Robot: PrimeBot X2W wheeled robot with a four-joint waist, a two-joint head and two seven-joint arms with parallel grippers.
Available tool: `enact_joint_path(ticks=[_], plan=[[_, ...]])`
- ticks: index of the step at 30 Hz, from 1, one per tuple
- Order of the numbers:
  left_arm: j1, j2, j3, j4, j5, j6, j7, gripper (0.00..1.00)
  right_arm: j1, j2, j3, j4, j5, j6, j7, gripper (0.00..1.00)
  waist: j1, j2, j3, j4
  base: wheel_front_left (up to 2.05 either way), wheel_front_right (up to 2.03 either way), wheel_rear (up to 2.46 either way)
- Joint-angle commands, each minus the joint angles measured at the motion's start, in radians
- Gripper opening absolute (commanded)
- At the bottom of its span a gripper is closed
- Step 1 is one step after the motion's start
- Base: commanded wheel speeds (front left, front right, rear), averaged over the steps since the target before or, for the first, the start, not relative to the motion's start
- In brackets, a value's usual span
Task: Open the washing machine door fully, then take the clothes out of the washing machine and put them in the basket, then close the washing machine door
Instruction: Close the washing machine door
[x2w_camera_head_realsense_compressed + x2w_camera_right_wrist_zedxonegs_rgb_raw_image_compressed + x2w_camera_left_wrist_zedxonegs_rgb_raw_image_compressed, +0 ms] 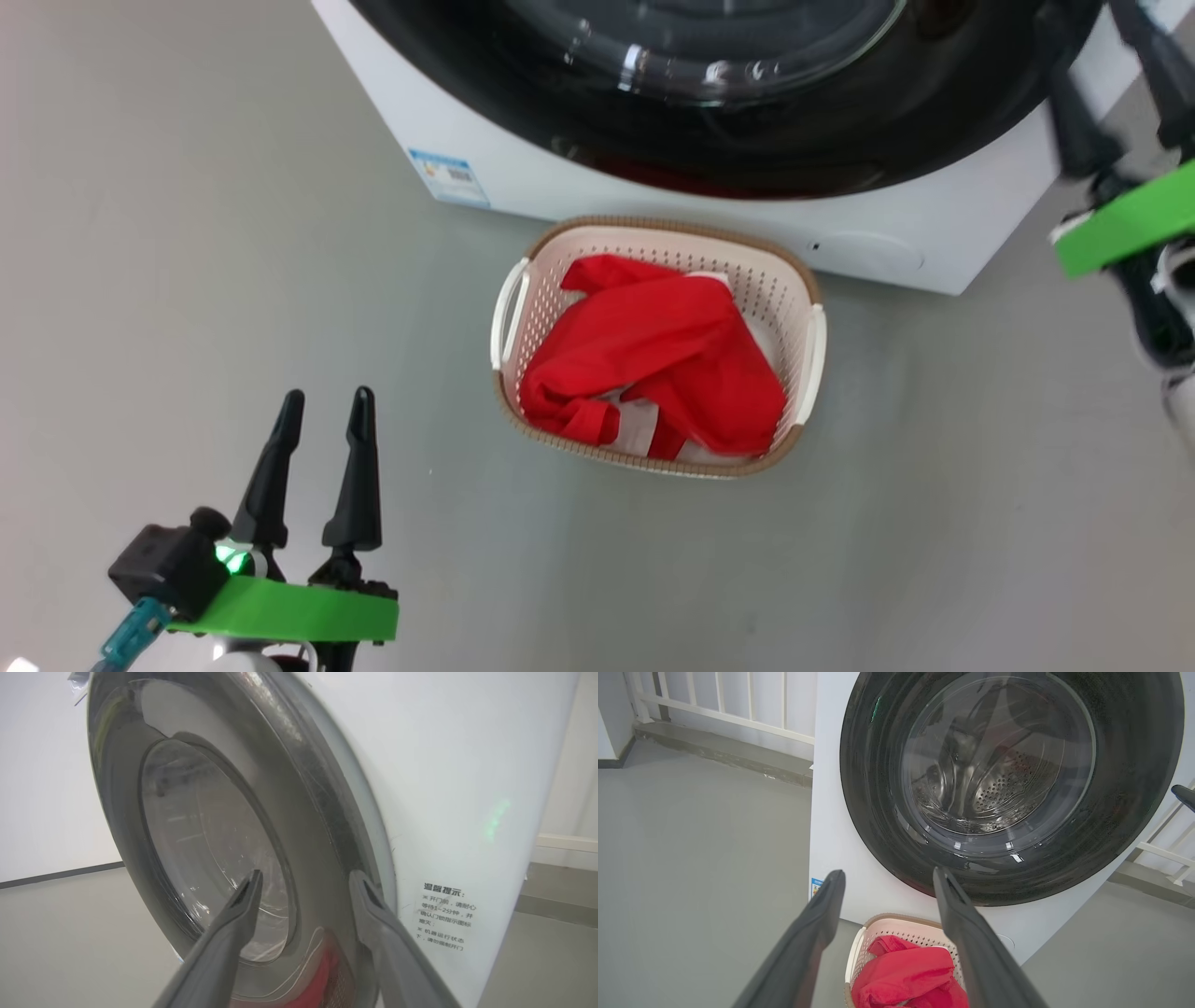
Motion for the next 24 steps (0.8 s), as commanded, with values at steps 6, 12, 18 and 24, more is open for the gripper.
enact_joint_path(ticks=[6, 12, 18, 24], plan=[[0.019, 0.042, 0.043, -0.012, 0.013, -0.003, -0.009, 1.00, 0.112, 0.024, -0.012, -0.077, -0.021, -0.002, -0.005, 1.00, 0.0000, 0.0000, -0.077, -0.048, 0.00, 0.00, 0.00], [0.032, 0.059, 0.051, -0.009, 0.016, -0.003, -0.009, 1.00, 0.191, 0.053, -0.038, -0.122, -0.039, -0.002, -0.005, 1.00, 0.0000, 0.0000, -0.113, -0.095, 0.00, 0.00, 0.00], [0.038, 0.071, 0.057, -0.003, 0.020, -0.003, -0.009, 1.00, 0.262, 0.088, -0.053, -0.152, -0.040, -0.002, -0.005, 1.00, 0.0000, 0.0000, -0.145, -0.142, 0.00, 0.00, 0.00], [0.043, 0.082, 0.065, 0.001, 0.021, -0.003, -0.009, 1.00, 0.322, 0.121, -0.057, -0.180, -0.047, -0.002, -0.005, 1.00, 0.0000, 0.0000, -0.176, -0.186, 0.00, 0.00, 0.00]])
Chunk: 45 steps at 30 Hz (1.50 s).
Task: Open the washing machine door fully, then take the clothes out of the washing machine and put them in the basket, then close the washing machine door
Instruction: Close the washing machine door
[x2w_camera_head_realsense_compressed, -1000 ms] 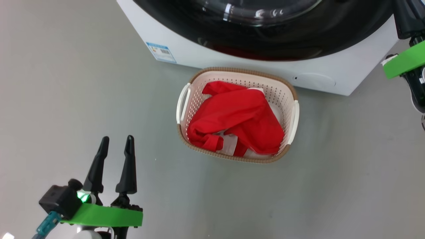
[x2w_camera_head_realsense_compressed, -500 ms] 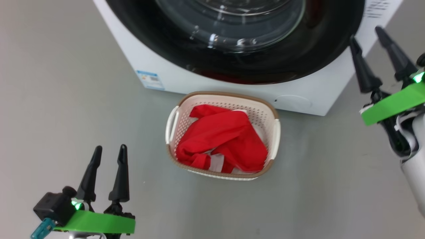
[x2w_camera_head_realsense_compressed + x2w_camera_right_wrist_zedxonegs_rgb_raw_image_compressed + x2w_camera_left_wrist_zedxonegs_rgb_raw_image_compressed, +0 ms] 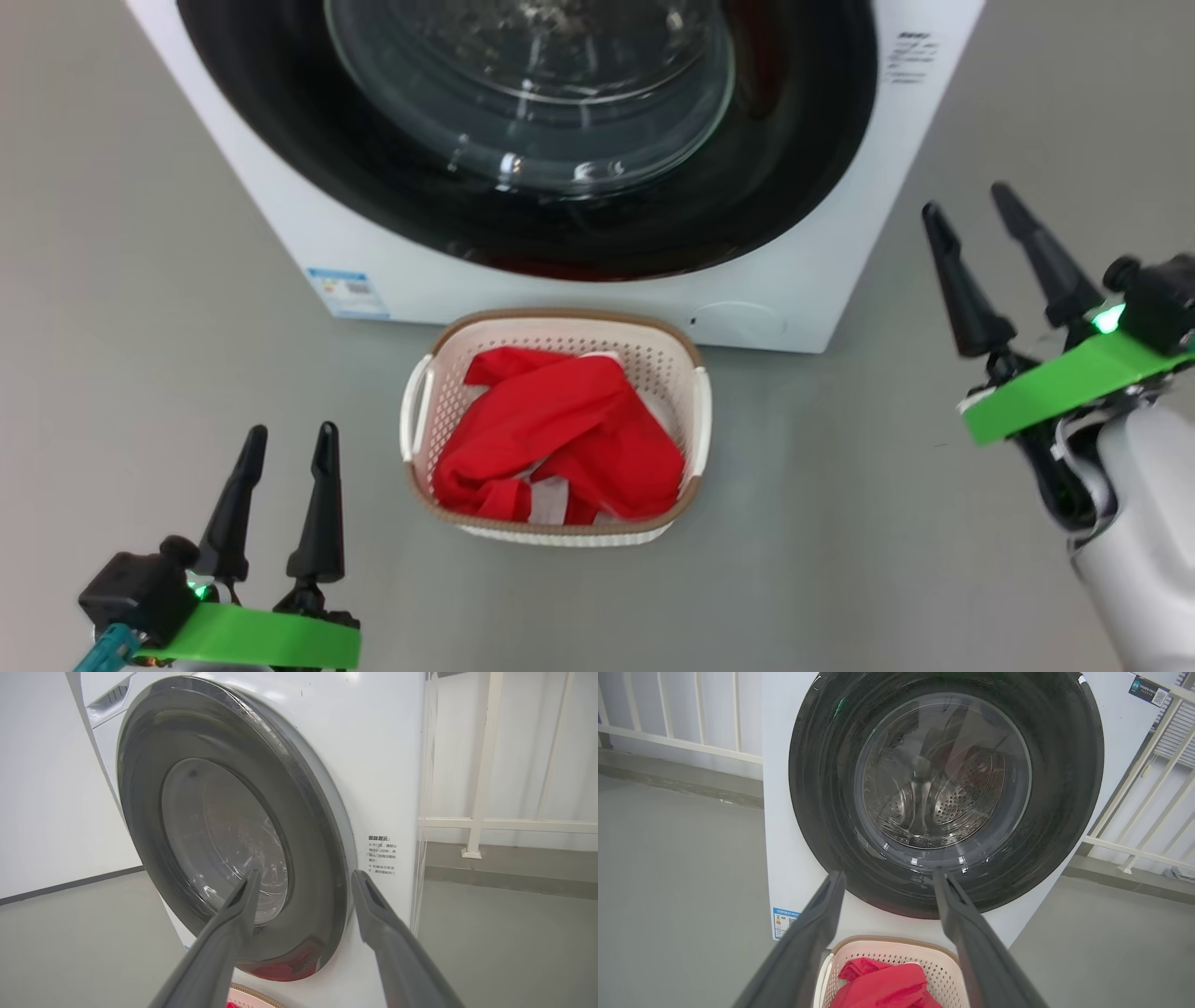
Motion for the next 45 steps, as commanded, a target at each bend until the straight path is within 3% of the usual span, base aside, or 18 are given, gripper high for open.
enact_joint_path(ticks=[1, 27, 45], plan=[[0.001, 0.025, 0.040, -0.023, 0.002, -0.003, -0.009, 1.00, 0.038, 0.010, 0.008, -0.037, -0.012, -0.002, -0.005, 1.00, 0.0000, 0.0000, -0.033, -0.037, 0.00, 0.00, 0.00], [0.073, 0.057, 0.035, -0.057, -0.011, -0.003, -0.009, 1.00, 0.312, 0.124, -0.048, -0.108, -0.066, -0.002, -0.005, 1.00, 0.0000, 0.0000, -0.139, -0.151, 0.00, 0.00, 0.00], [0.082, 0.058, 0.033, -0.045, -0.002, -0.003, -0.009, 1.00, 0.363, 0.145, -0.087, -0.099, -0.092, -0.002, -0.005, 1.00, 0.0000, 0.0000, -0.152, -0.148, 0.00, 0.00, 0.00]])
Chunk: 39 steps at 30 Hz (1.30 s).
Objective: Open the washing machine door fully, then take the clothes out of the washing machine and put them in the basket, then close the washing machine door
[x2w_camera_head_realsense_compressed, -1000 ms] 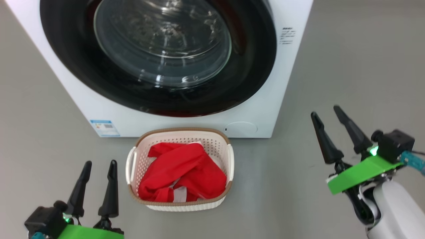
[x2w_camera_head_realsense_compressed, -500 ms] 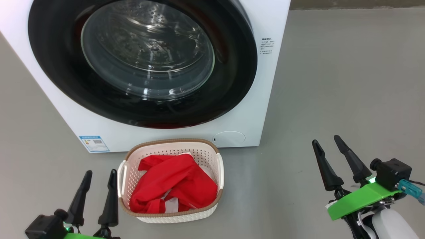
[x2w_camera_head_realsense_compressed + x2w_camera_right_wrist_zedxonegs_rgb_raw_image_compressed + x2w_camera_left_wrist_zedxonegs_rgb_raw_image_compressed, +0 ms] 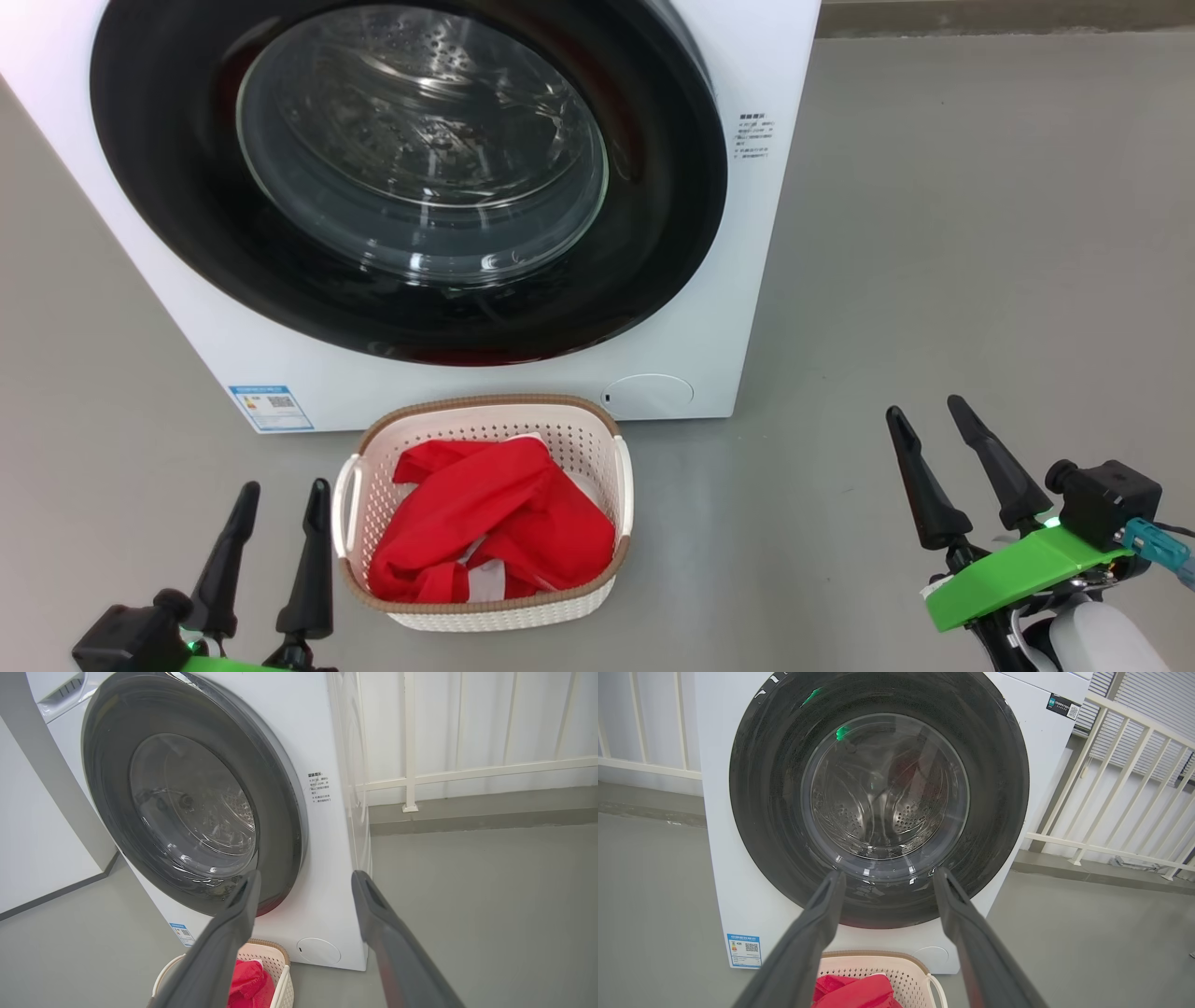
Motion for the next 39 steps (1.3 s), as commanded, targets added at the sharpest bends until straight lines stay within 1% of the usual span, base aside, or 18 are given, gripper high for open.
enact_joint_path(ticks=[1, 34, 35, 39], plan=[[-0.015, 0.021, 0.033, -0.020, 0.004, -0.003, -0.009, 1.00, 0.004, -0.003, 0.013, -0.020, -0.014, -0.002, -0.005, 1.00, 0.0000, 0.0000, -0.001, 0.002, 0.00, 0.00, 0.00], [-0.010, 0.013, 0.034, -0.019, -0.011, -0.003, -0.009, 1.00, 0.002, -0.004, 0.003, -0.007, -0.031, -0.002, -0.005, 1.00, 0.0000, 0.0000, -0.003, 0.006, 0.00, 0.00, 0.00], [0.004, -0.002, -0.001, 0.002, -0.005, 0.000, 0.000, 0.00, 0.010, 0.002, -0.014, 0.015, -0.015, 0.000, 0.000, 0.00, 0.0000, 0.0000, -0.003, 0.006, 0.00, 0.00, 0.00], [0.023, -0.025, -0.010, 0.048, -0.005, 0.000, 0.005, 0.00, 0.035, 0.022, -0.009, 0.062, -0.012, 0.000, 0.001, 0.00, 0.0000, 0.0000, -0.004, 0.006, 0.00, 0.00, 0.00]])
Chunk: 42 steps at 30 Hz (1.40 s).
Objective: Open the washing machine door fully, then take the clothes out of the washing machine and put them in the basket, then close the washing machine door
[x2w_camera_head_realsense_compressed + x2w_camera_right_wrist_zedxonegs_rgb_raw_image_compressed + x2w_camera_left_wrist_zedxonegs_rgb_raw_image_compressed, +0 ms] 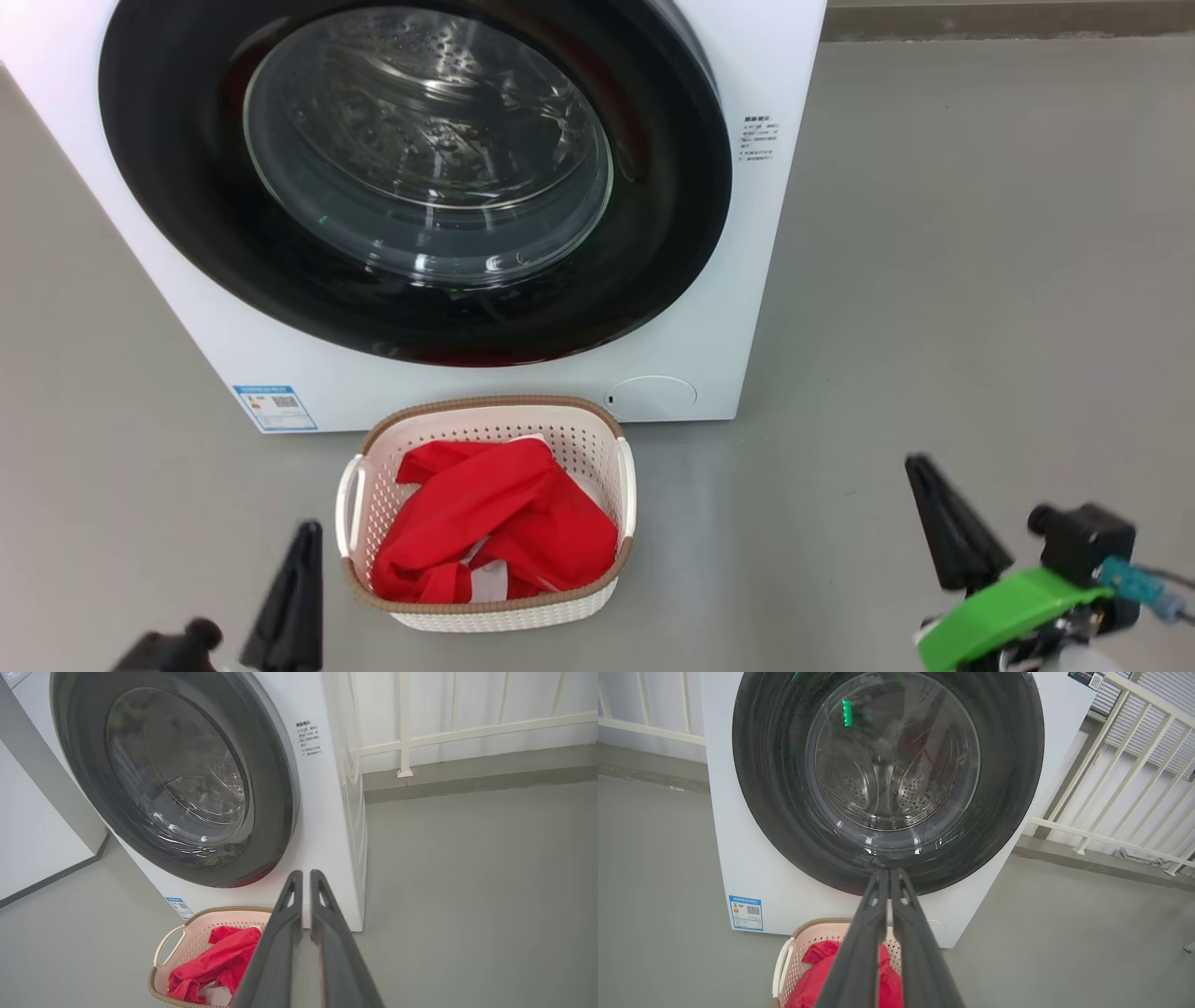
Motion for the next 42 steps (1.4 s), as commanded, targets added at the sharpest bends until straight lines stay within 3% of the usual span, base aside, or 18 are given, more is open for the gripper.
enact_joint_path(ticks=[1, 7, 12, 42], plan=[[-0.005, 0.003, 0.002, -0.007, -0.010, 0.000, 0.002, 0.00, -0.004, -0.001, -0.003, -0.009, 0.010, 0.000, 0.002, 0.00, 0.0000, 0.0000, 0.000, 0.000, 0.00, 0.00, 0.00], [-0.008, 0.003, 0.011, -0.003, -0.069, 0.000, 0.017, 0.00, -0.001, 0.006, -0.014, -0.014, 0.065, 0.000, 0.020, 0.00, 0.0023, 0.0000, -0.004, -0.002, 0.00, 0.00, 0.00], [-0.014, 0.003, 0.018, 0.003, -0.118, 0.000, 0.029, 0.00, 0.000, 0.013, -0.024, -0.015, 0.111, 0.000, 0.034, 0.00, 0.0001, 0.0000, -0.003, -0.003, 0.00, 0.00, 0.00], [-0.044, -0.003, 0.065, 0.031, -0.397, -0.001, 0.104, 0.00, 0.006, 0.051, -0.081, -0.030, 0.377, -0.001, 0.119, 0.00, 0.0000, 0.0000, -0.008, -0.011, 0.00, 0.00, 0.00]])
